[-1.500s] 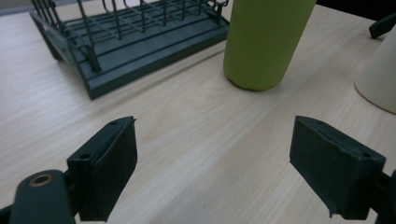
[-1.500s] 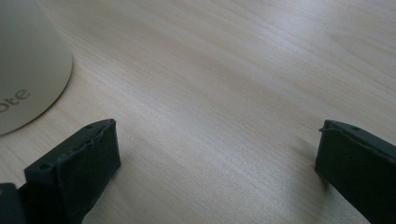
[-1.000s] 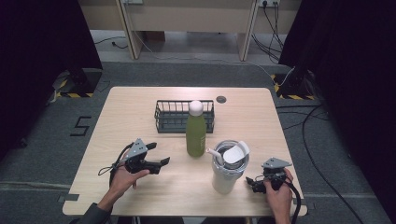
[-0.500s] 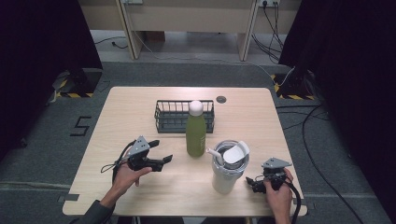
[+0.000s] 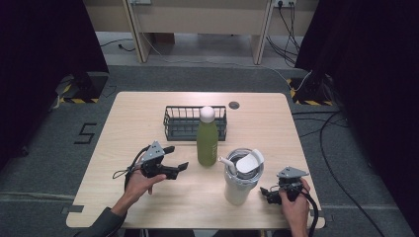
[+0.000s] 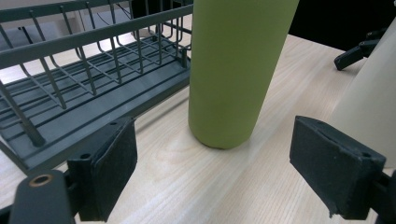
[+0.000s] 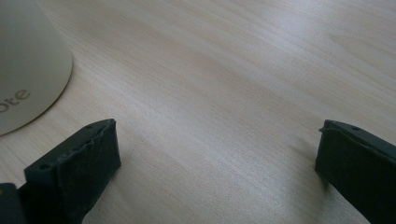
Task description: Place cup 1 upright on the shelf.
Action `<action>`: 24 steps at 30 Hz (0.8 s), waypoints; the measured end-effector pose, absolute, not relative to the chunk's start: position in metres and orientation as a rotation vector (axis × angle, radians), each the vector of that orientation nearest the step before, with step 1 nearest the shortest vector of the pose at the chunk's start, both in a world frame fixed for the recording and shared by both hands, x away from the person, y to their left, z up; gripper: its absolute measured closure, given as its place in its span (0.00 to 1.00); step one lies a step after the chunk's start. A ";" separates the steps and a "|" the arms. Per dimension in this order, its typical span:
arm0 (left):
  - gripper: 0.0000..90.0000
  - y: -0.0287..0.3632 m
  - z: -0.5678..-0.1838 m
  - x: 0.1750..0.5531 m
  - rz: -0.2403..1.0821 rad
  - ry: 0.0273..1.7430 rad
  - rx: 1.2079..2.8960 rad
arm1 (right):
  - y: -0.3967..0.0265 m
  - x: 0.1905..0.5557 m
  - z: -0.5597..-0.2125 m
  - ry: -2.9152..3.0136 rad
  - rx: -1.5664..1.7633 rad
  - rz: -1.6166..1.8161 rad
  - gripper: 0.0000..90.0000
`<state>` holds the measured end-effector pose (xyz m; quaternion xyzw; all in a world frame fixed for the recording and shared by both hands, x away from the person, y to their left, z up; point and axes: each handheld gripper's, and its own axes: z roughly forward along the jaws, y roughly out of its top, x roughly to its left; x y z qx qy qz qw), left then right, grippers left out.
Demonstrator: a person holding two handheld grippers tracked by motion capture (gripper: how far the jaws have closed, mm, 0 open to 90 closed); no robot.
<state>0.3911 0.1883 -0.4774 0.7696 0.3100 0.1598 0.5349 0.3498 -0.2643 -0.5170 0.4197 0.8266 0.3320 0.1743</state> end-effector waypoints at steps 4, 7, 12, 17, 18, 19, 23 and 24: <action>0.16 0.186 -0.476 0.394 0.382 0.739 1.828 | -0.264 0.350 -0.517 2.342 1.192 0.942 0.00; 0.17 0.183 -0.476 0.397 0.378 0.738 1.826 | -0.264 0.350 -0.517 2.343 1.191 0.942 0.00; 0.16 0.179 -0.473 0.401 0.369 0.733 1.822 | -0.264 0.350 -0.517 2.343 1.191 0.943 0.00; 0.16 0.175 -0.472 0.404 0.368 0.726 1.824 | -0.264 0.350 -0.517 2.343 1.190 0.944 0.00; 0.16 0.174 -0.472 0.404 0.368 0.724 1.827 | -0.264 0.350 -0.517 2.343 1.191 0.942 0.00; 0.16 0.174 -0.472 0.405 0.368 0.724 1.829 | -0.264 0.350 -0.517 2.343 1.190 0.943 0.00; 0.17 0.174 -0.472 0.409 0.369 0.732 1.825 | -0.264 0.350 -0.517 2.343 1.190 0.943 0.00; 0.16 0.173 -0.472 0.410 0.369 0.731 1.824 | -0.264 0.350 -0.517 2.343 1.190 0.942 0.00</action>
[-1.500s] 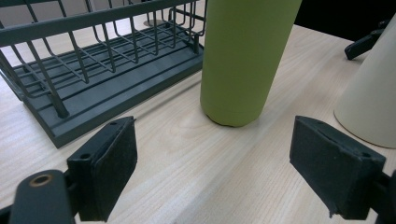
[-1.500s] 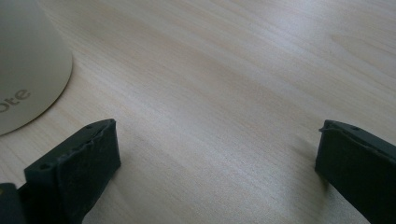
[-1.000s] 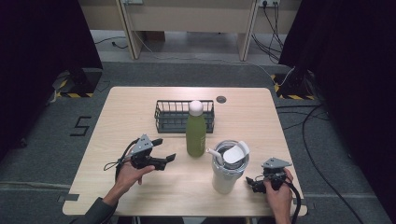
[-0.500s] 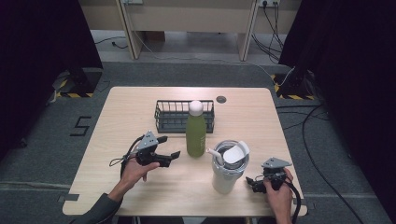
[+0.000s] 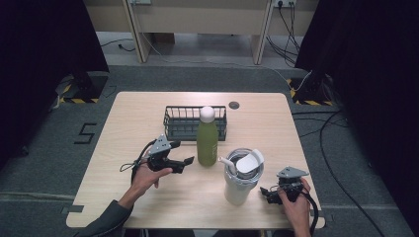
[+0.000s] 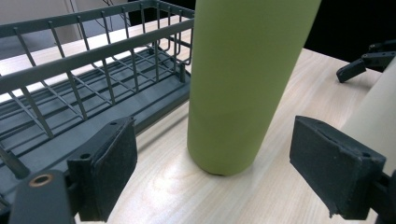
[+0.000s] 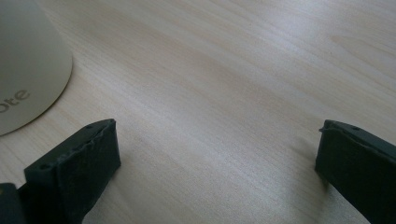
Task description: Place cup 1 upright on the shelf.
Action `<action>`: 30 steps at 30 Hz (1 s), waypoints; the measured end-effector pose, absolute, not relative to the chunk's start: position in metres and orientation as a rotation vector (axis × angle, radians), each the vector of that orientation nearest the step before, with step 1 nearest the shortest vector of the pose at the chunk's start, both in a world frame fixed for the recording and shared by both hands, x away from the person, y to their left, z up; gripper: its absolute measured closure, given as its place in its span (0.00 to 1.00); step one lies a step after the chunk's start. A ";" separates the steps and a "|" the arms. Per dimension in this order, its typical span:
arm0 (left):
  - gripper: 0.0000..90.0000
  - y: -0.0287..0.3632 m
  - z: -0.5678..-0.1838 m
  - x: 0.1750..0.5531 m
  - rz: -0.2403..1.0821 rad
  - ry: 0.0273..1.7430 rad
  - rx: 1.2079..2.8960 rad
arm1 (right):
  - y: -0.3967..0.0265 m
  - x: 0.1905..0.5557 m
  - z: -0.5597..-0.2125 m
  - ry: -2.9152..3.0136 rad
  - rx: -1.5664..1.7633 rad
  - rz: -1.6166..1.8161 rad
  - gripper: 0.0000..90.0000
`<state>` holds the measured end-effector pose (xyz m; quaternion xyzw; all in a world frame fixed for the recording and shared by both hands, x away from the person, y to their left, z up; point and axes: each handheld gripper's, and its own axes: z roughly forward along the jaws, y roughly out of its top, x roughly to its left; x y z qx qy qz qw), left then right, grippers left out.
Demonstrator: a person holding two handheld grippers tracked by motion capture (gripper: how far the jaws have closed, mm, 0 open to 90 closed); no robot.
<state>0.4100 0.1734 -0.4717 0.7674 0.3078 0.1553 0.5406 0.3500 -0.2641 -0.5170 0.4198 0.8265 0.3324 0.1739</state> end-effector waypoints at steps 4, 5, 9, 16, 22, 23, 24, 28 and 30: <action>0.16 0.172 -0.470 0.414 0.358 0.730 1.818 | -0.264 0.350 -0.517 2.344 1.188 0.943 0.00; 0.16 0.172 -0.471 0.415 0.354 0.732 1.816 | -0.264 0.350 -0.517 2.344 1.188 0.943 0.00; 0.16 0.171 -0.471 0.418 0.346 0.734 1.815 | -0.264 0.350 -0.517 2.344 1.188 0.943 0.00; 0.16 0.164 -0.468 0.423 0.328 0.718 1.811 | -0.264 0.350 -0.517 2.345 1.188 0.943 0.00; 0.16 0.158 -0.465 0.427 0.325 0.711 1.803 | -0.264 0.350 -0.517 2.344 1.187 0.943 0.00; 0.16 0.157 -0.465 0.427 0.321 0.710 1.801 | -0.264 0.350 -0.517 2.344 1.188 0.944 0.00; 0.16 0.156 -0.465 0.427 0.318 0.707 1.799 | -0.264 0.350 -0.517 2.344 1.188 0.943 0.00; 0.16 0.153 -0.465 0.428 0.308 0.700 1.796 | -0.264 0.350 -0.517 2.343 1.190 0.944 0.00; 0.16 0.151 -0.465 0.428 0.304 0.695 1.791 | -0.264 0.350 -0.517 2.342 1.191 0.944 0.00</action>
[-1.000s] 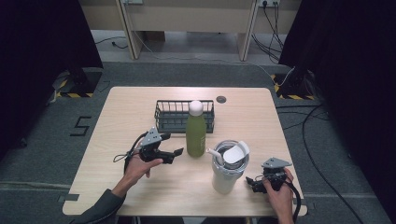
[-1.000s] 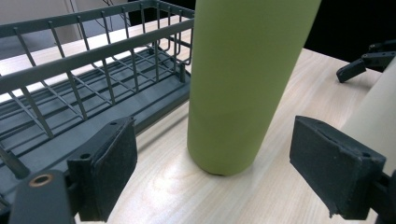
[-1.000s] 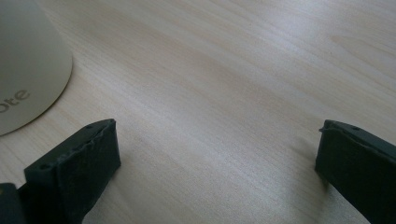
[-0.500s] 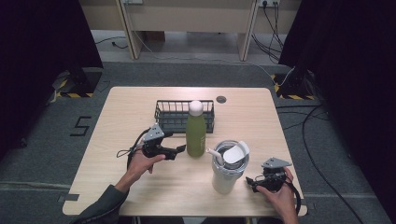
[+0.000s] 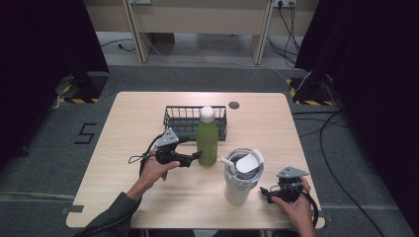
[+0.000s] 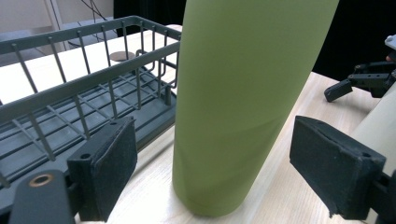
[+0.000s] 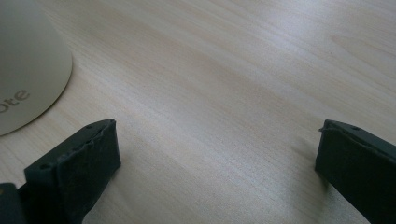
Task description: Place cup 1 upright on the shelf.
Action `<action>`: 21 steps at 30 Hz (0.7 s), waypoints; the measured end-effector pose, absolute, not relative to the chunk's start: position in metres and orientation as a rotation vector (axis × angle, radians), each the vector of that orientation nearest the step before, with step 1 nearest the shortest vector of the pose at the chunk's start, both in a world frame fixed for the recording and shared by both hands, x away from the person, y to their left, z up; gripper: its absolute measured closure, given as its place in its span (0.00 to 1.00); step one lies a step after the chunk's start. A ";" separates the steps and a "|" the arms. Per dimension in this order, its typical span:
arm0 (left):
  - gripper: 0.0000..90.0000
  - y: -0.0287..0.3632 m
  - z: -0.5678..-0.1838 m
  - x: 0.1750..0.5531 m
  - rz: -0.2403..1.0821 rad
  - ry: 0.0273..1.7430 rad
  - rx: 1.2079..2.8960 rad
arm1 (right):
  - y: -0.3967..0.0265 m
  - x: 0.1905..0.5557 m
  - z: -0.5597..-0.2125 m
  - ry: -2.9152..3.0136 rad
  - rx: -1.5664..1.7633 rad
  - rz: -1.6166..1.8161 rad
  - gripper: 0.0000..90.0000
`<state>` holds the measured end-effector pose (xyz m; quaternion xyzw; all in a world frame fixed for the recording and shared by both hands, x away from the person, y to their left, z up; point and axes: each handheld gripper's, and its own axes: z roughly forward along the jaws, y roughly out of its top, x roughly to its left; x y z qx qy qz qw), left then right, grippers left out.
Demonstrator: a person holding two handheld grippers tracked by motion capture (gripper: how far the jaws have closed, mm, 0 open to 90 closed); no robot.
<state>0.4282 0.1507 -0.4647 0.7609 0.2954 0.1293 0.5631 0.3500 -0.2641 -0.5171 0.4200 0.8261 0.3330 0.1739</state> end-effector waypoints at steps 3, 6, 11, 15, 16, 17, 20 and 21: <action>0.16 0.147 -0.464 0.428 0.298 0.682 1.789 | -0.264 0.350 -0.517 2.341 1.192 0.944 0.00; 0.16 0.143 -0.462 0.429 0.295 0.670 1.786 | -0.264 0.350 -0.517 2.339 1.192 0.943 0.00; 0.16 0.136 -0.464 0.431 0.289 0.658 1.788 | -0.264 0.350 -0.517 2.334 1.196 0.942 0.00; 0.16 0.130 -0.466 0.433 0.294 0.653 1.791 | -0.264 0.350 -0.517 2.328 1.206 0.940 0.00; 0.16 0.128 -0.466 0.434 0.297 0.649 1.792 | -0.265 0.351 -0.517 2.328 1.201 0.940 0.00; 0.16 0.127 -0.467 0.434 0.300 0.645 1.794 | -0.265 0.351 -0.517 2.328 1.200 0.940 0.00; 0.16 0.124 -0.468 0.436 0.299 0.640 1.789 | -0.265 0.351 -0.517 2.328 1.200 0.939 0.00; 0.16 0.122 -0.468 0.437 0.302 0.635 1.791 | -0.265 0.351 -0.517 2.328 1.203 0.940 0.00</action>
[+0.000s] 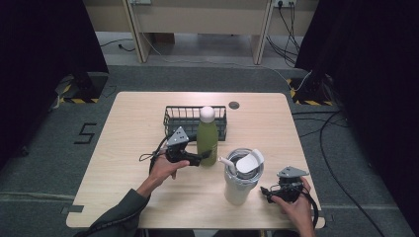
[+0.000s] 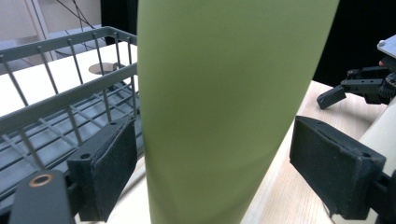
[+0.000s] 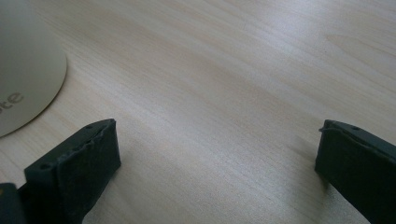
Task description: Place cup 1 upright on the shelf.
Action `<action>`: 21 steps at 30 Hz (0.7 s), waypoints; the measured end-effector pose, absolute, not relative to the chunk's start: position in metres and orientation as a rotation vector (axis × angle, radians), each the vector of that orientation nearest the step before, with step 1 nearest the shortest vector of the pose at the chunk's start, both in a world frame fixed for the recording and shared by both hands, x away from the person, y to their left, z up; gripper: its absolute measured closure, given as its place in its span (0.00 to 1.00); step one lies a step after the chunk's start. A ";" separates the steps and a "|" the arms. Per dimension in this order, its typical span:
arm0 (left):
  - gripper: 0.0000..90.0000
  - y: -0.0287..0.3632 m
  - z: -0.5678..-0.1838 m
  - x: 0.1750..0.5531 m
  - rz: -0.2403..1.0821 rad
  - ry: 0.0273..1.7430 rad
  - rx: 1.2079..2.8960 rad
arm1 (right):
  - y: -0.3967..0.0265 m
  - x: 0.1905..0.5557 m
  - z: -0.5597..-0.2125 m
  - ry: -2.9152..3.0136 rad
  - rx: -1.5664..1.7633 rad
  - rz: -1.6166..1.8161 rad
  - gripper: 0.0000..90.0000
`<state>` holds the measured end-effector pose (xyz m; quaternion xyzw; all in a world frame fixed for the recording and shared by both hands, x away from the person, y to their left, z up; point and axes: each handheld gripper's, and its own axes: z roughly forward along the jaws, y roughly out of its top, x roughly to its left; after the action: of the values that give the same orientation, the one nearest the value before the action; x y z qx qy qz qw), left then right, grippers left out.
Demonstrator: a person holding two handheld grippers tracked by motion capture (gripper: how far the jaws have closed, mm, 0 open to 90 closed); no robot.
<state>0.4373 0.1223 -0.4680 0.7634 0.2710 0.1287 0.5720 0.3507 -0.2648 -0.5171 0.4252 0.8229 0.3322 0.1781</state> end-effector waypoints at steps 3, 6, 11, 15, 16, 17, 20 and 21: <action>0.16 0.118 -0.468 0.439 0.303 0.629 1.791 | -0.265 0.351 -0.517 2.327 1.203 0.939 0.00; 0.16 0.115 -0.470 0.441 0.313 0.632 1.790 | -0.265 0.351 -0.517 2.327 1.204 0.939 0.00; 0.16 0.112 -0.475 0.444 0.312 0.641 1.791 | -0.265 0.351 -0.517 2.327 1.203 0.939 0.00; 0.16 0.110 -0.482 0.447 0.308 0.649 1.787 | -0.265 0.351 -0.517 2.326 1.204 0.939 0.00; 0.16 0.110 -0.483 0.447 0.307 0.650 1.785 | -0.265 0.351 -0.517 2.326 1.204 0.939 0.00; 0.16 0.110 -0.484 0.447 0.306 0.648 1.780 | -0.265 0.351 -0.517 2.326 1.204 0.939 0.00; 0.16 0.110 -0.485 0.448 0.312 0.640 1.772 | -0.265 0.351 -0.517 2.326 1.204 0.939 0.00; 0.16 0.109 -0.486 0.448 0.312 0.637 1.770 | -0.265 0.351 -0.517 2.326 1.205 0.939 0.00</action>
<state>0.4483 0.1091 -0.4861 0.7569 0.2726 0.1334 0.5788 0.3507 -0.2649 -0.5171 0.4260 0.8224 0.3320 0.1786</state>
